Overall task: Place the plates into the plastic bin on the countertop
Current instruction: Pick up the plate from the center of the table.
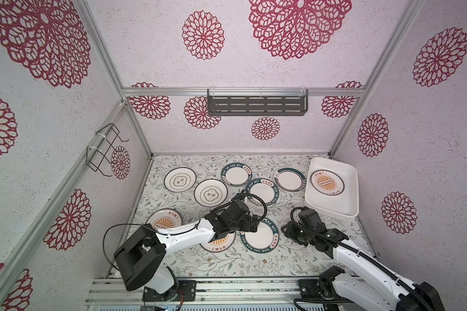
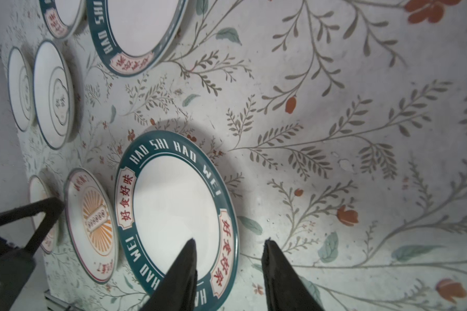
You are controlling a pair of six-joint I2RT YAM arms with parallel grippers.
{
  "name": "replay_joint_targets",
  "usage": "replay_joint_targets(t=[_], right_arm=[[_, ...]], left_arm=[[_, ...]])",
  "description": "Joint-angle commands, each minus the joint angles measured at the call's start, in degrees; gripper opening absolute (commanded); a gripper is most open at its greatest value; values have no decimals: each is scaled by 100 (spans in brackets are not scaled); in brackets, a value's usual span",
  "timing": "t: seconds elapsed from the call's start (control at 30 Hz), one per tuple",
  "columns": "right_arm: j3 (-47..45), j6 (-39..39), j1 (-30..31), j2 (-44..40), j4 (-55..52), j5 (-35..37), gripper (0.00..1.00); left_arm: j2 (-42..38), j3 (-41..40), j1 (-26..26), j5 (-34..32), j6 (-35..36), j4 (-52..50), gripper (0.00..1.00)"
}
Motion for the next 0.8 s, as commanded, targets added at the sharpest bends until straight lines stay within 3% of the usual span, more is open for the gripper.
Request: replay_joint_targets(t=[0.0,0.13,0.4,0.77], right_arm=[[-188,122,-19,-72,451,-317,54],[-543,301,-14,-90,784,-549,60],[-1005,594,19,-39,1400,-842,61],[-1181,747,49,-63,1660,-944,59]], left_arm=[[379,289,48,30,-107,-41,97],[682,468,51,67,-286,-116,97],[978,490,9,255,-589,39,97],[827,599,-101,-266,-683,-328,97]])
